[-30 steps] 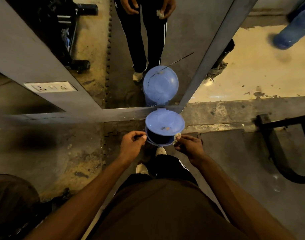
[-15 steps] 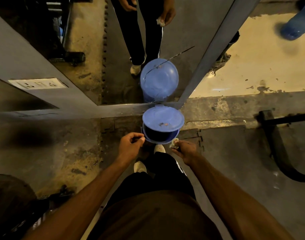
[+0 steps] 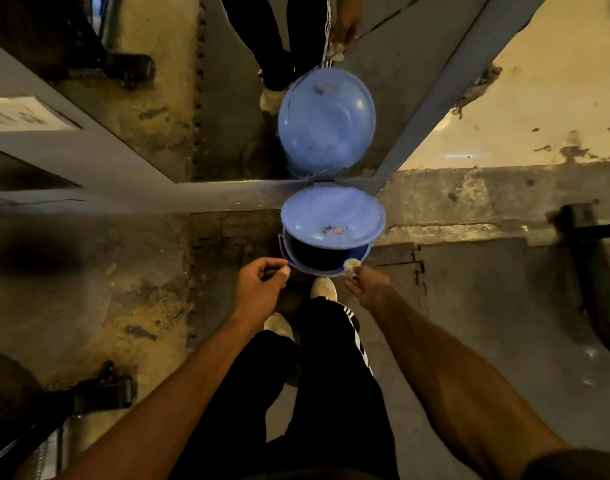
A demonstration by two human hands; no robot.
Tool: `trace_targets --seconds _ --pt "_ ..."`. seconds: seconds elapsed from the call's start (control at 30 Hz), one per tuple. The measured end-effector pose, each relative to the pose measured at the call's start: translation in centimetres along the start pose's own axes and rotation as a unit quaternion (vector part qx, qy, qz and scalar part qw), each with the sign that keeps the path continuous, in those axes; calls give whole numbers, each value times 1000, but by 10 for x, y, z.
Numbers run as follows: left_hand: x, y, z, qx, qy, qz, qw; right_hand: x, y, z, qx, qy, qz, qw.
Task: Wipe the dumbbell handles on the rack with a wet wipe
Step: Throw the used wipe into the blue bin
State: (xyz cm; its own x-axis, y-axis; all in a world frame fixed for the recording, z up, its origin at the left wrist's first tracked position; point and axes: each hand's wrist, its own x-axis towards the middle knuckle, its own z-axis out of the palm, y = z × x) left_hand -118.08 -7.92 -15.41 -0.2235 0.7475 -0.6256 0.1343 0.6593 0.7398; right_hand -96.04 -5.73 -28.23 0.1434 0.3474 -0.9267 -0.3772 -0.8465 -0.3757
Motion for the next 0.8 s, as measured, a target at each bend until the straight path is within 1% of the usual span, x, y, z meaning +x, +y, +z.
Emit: trace_targets --seconds 0.13,0.23,0.33,0.37,0.63,0.8 --pt "11 -10 -2 -16 14 -10 1000 23 -6 4 19 -6 -16 1000" --pt "5 -7 -8 -18 7 -24 1000 5 -8 2 14 2 -11 1000" --pt "-14 7 -16 -12 0 -19 1000 -43 -10 3 -8 67 -26 997" --pt "-22 12 -18 -10 -3 -17 1000 -60 -10 4 -14 71 -37 997" --pt "-82 51 -38 -5 -7 13 1000 -198 -26 9 -47 13 -130 990" --pt "-101 58 -46 11 -19 18 1000 -242 -29 13 -64 2 -145 987"
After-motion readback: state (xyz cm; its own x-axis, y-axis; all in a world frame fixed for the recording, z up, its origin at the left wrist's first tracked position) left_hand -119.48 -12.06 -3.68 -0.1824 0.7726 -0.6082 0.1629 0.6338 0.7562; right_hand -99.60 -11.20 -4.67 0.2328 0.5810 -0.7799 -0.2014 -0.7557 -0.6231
